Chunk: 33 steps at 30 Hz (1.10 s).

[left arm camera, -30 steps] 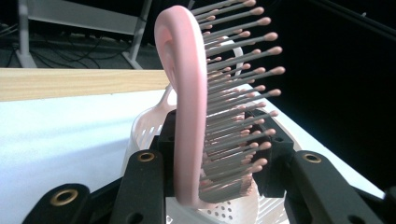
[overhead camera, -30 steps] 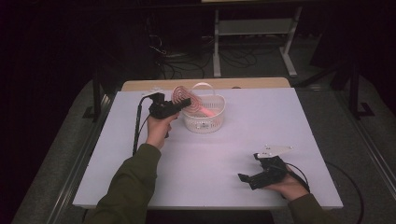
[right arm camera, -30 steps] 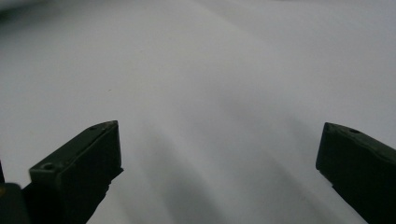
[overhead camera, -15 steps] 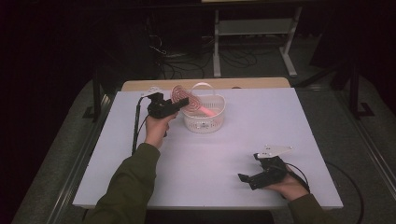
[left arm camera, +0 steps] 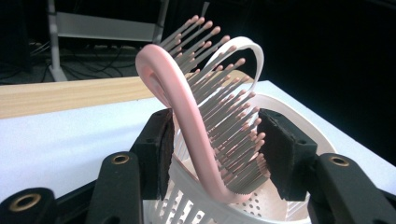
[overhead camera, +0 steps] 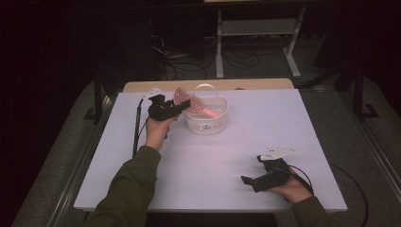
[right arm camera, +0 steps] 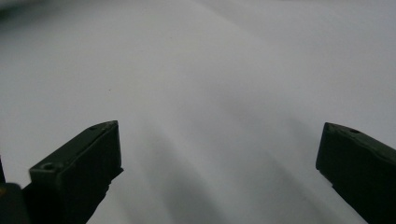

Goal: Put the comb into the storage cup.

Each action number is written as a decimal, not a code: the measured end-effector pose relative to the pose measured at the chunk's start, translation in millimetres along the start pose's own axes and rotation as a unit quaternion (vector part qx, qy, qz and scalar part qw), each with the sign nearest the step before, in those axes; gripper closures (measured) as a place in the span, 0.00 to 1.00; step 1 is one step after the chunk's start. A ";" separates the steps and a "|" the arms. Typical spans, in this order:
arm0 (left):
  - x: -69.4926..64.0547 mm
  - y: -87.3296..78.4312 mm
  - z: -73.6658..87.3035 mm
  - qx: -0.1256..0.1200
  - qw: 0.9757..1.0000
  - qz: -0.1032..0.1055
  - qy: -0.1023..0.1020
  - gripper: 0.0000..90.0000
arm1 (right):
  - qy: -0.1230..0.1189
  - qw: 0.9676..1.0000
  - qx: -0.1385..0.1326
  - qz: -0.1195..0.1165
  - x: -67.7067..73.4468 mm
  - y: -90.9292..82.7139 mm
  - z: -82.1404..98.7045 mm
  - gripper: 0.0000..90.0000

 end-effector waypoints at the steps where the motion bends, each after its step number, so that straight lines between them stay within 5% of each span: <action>1: 0.2 -0.5 -0.3 0.001 1.000 0.000 0.004 0.50 | 0.000 1.000 0.000 0.000 0.1 0.2 0.0 0.00; 11: -2.0 -5.4 -0.6 0.014 0.999 -0.002 0.047 0.42 | -0.002 1.000 0.001 0.000 0.2 0.8 0.3 0.00; 33: -1.3 -23.0 -0.6 0.043 0.995 0.011 0.088 0.19 | 0.000 1.000 0.003 -0.005 -0.5 2.2 2.2 0.00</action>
Point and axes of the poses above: each handheld gripper's, and its own axes: y roughly forward along the jaws, z roughly out of its underside, x roughly to its left, the point moved 8 cm from there along y, roughly forward along the jaws, and after that the axes turned 10 degrees about -x, right-handed, at the moved point
